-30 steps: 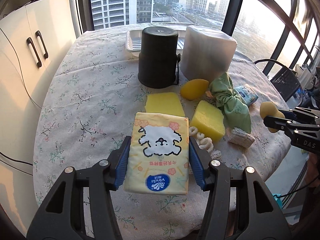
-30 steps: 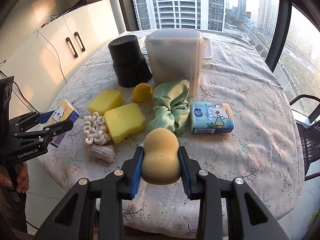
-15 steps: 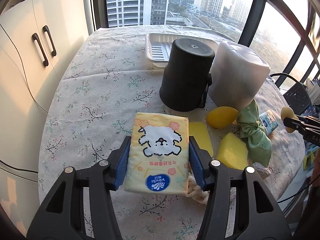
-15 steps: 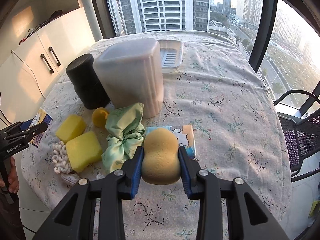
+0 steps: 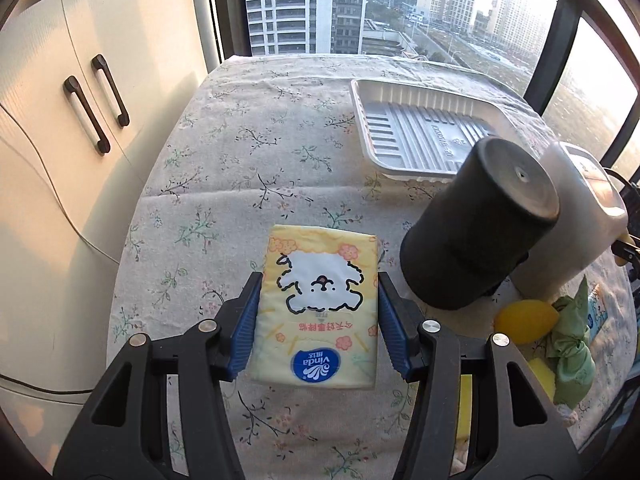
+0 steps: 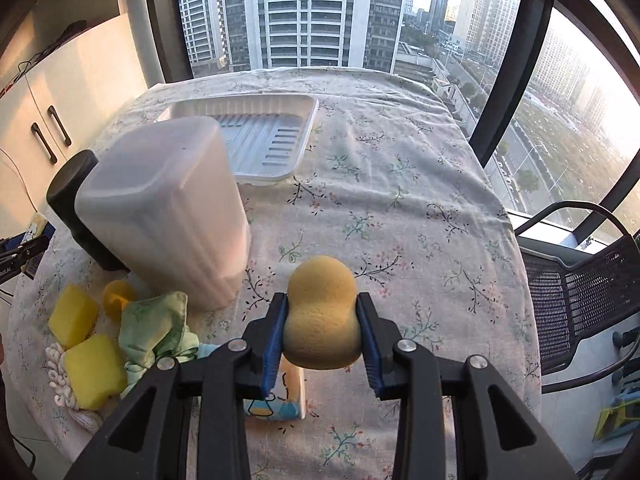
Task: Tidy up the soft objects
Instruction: 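Carry the tissue pack and gourd sponge over the white tray with both tools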
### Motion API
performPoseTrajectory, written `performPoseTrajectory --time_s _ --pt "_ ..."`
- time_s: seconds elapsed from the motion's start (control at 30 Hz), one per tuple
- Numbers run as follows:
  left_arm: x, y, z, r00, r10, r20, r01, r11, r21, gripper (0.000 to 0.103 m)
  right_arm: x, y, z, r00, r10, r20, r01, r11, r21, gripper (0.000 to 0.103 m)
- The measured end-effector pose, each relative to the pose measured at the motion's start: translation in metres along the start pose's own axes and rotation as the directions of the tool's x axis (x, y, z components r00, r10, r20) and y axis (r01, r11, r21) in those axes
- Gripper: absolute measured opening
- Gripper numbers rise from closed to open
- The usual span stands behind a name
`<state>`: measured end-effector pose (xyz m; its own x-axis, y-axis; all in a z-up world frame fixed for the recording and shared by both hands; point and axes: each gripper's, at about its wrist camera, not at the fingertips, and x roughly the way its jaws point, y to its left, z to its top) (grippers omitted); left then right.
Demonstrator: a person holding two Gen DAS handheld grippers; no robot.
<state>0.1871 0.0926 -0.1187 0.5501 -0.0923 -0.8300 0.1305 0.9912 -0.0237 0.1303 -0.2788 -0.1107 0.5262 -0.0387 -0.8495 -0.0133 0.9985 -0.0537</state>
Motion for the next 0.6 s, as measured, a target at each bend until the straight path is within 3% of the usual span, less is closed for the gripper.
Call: performPoseTrajectory --time_s 0.23,0.6 --pt "0.026 0.014 0.046 1.0 0.014 0.022 -0.014 1.0 -0.002 0.052 0.035 -0.016 0.041 1.0 0.017 -0.016 -0.016 1.0 0.007 0.037" --pt "0.083 -0.001 0.127 0.998 0.058 0.024 -0.06 0.995 0.075 0.052 0.087 -0.018 0.13 0.997 0.055 -0.045 -0.055 0.999 0.0 0.037"
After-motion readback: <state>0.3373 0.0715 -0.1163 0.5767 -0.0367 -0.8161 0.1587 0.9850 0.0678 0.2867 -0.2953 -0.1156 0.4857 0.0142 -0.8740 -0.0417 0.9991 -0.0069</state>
